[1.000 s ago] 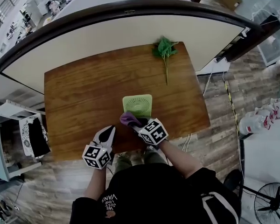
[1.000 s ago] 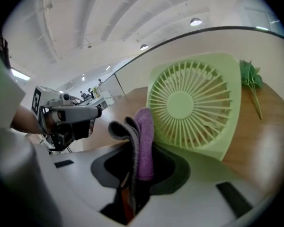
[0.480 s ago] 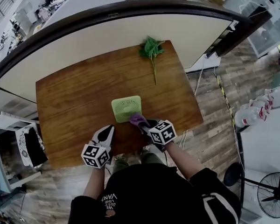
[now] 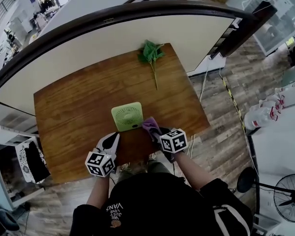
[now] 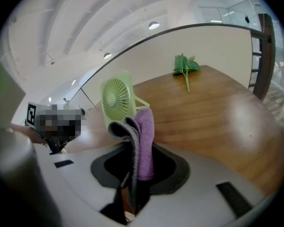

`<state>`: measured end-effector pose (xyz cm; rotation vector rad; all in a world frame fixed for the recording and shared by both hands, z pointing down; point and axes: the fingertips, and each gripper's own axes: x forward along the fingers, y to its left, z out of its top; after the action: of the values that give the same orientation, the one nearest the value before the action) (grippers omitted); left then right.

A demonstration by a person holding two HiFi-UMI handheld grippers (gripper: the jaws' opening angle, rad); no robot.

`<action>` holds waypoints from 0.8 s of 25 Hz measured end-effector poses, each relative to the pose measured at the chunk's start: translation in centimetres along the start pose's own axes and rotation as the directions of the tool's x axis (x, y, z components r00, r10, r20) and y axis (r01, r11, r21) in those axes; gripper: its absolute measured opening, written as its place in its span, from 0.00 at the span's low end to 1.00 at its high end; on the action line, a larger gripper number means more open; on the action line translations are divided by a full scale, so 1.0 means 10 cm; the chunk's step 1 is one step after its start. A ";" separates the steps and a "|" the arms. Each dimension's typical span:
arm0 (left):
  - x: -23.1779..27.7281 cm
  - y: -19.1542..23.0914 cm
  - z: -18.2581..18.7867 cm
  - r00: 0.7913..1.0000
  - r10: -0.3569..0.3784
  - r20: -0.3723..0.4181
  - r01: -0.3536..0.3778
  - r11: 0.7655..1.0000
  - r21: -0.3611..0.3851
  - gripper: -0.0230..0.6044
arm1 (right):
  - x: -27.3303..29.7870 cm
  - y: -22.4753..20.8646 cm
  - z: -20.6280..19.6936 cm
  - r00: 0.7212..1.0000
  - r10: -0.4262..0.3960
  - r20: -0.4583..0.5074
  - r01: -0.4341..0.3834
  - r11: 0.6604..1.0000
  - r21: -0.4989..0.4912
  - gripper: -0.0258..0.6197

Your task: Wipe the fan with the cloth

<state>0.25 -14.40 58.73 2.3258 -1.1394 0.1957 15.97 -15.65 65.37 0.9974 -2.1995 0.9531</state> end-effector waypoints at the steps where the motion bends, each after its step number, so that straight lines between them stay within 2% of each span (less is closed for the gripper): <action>1: 0.00 -0.01 0.01 1.000 -0.004 0.000 0.004 1.000 0.003 0.06 | -0.03 0.00 0.02 1.000 -0.012 0.014 0.011 1.000 0.013 0.20; 9: -0.03 -0.10 0.21 0.999 -0.046 0.006 0.046 0.998 0.039 0.06 | -0.35 0.22 0.36 0.980 -0.058 0.192 0.043 0.996 0.079 0.19; 15: -0.11 -0.17 0.35 0.996 -0.088 -0.010 0.089 0.991 0.105 0.06 | -0.55 0.51 0.63 0.952 -0.070 0.297 0.045 0.995 0.090 0.19; 20: -0.22 -0.22 0.49 0.995 -0.104 -0.006 0.103 0.975 0.197 0.06 | -0.77 0.80 0.84 0.914 -0.076 0.399 0.045 0.995 0.086 0.20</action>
<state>0.00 -14.37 52.91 2.5531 -1.0382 0.2760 12.56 -15.17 51.82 1.3942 -2.4583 0.8656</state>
